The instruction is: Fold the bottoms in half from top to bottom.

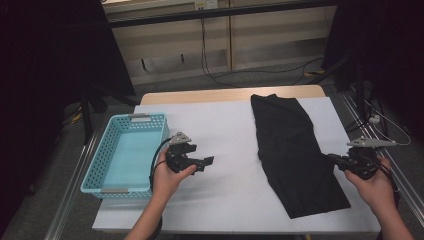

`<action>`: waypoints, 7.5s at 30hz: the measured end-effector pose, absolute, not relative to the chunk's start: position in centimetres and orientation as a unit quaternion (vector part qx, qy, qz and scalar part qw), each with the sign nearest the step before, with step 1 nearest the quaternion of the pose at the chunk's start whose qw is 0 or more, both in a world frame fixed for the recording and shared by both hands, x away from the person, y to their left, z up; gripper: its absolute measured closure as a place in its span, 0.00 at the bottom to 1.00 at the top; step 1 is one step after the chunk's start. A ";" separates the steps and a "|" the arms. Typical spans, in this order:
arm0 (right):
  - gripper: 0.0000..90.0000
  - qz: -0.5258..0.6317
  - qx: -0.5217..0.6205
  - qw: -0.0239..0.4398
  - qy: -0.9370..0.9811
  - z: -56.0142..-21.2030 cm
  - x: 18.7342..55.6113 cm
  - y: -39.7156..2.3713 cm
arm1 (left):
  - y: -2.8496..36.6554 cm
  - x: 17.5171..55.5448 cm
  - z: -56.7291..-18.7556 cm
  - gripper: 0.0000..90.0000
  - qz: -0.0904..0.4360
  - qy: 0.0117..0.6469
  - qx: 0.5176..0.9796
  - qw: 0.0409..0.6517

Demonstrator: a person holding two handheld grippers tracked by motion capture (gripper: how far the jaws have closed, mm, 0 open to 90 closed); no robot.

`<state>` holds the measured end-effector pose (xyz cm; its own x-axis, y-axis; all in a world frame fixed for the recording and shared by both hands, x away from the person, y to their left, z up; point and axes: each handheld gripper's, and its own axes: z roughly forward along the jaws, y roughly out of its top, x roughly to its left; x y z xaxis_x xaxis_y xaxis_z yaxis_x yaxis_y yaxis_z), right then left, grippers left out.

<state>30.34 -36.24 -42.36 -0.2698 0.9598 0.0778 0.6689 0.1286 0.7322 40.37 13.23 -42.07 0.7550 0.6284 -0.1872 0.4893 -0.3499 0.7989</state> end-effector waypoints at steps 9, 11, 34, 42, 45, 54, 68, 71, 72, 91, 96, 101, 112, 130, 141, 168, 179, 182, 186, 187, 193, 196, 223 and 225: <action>0.55 0.352 0.569 0.214 0.712 -43.2 31.2 -34.0 | 13.2 40.4 -42.1 0.14 0.075 0.343 0.820 0.452; 0.48 0.364 0.566 0.206 0.711 -43.3 32.0 -33.2 | 13.2 40.4 -42.1 0.13 0.075 0.343 0.821 0.451; 0.27 0.378 0.552 0.210 0.713 -44.7 40.2 -26.8 | 13.8 40.5 -42.7 0.11 0.080 0.350 0.833 0.421; 0.26 0.369 0.545 0.213 0.722 -44.6 42.4 -24.5 | 13.9 40.6 -42.9 0.11 0.078 0.351 0.835 0.416; 0.27 0.365 0.545 0.212 0.724 -44.6 43.1 -23.6 | 14.0 40.6 -42.9 0.11 0.077 0.351 0.835 0.417; 0.34 0.351 0.545 0.226 0.727 -44.5 44.8 -22.6 | 14.1 40.6 -43.1 0.11 0.077 0.351 0.837 0.412; 0.36 0.338 0.534 0.230 0.740 -46.1 47.2 -20.7 | 13.8 40.6 -43.6 0.11 0.068 0.356 0.836 0.412; 0.35 0.342 0.530 0.229 0.741 -46.2 47.6 -20.2 | 13.8 40.6 -43.6 0.11 0.066 0.357 0.836 0.413; 0.35 0.341 0.529 0.227 0.743 -46.2 47.7 -20.0 | 13.8 40.5 -43.6 0.11 0.065 0.359 0.834 0.414; 0.88 0.315 0.542 0.258 0.736 -46.5 47.8 -19.8 | 14.3 40.2 -43.4 0.11 0.067 0.368 0.828 0.417; 0.97 0.314 0.529 0.257 0.745 -46.4 47.6 -19.4 | 14.3 40.4 -43.5 0.11 0.065 0.368 0.829 0.417; 0.98 0.316 0.494 0.243 0.773 -46.2 46.9 -18.1 | 14.3 40.4 -43.4 0.12 0.065 0.369 0.828 0.417; 0.98 0.341 0.432 0.205 0.809 -46.1 43.8 -15.1 | 14.2 40.5 -43.2 0.12 0.069 0.368 0.828 0.417; 0.75 0.401 0.382 0.127 0.823 -46.3 39.2 -11.6 | 14.1 40.7 -43.1 0.11 0.075 0.373 0.827 0.413; 0.58 0.397 0.452 0.179 0.779 -44.8 43.8 -13.5 | 14.3 40.9 -43.2 0.11 0.073 0.376 0.825 0.416; 0.56 0.409 0.409 0.135 0.804 -44.2 44.0 -12.1 | 13.8 41.2 -43.4 0.11 0.079 0.382 0.821 0.417; 0.31 0.397 0.434 0.183 0.787 -42.5 40.6 -18.3 | 12.0 42.8 -43.6 0.11 0.074 0.375 0.827 0.412; 0.27 0.395 0.445 0.192 0.780 -42.4 39.6 -19.8 | 11.5 43.4 -43.5 0.12 0.072 0.376 0.828 0.410; 0.26 0.396 0.458 0.204 0.769 -42.5 38.0 -21.2 | 10.8 44.3 -43.3 0.14 0.070 0.379 0.826 0.411; 0.26 0.397 0.459 0.205 0.768 -42.5 37.6 -21.5 | 10.6 44.5 -43.3 0.15 0.069 0.380 0.826 0.410; 0.26 0.391 0.459 0.211 0.769 -42.9 36.0 -22.6 | 9.7 45.7 -43.8 0.20 0.071 0.383 0.824 0.410; 0.26 0.392 0.463 0.213 0.766 -43.1 35.5 -23.1 | 9.1 46.2 -44.4 0.22 0.066 0.388 0.822 0.411; 0.25 0.394 0.480 0.225 0.751 -42.8 34.0 -24.8 | 5.5 48.4 -45.9 0.90 0.064 0.406 0.823 0.393; 0.25 0.395 0.481 0.224 0.750 -42.7 33.8 -25.0 | 6.1 48.4 -45.7 0.93 0.057 0.413 0.819 0.395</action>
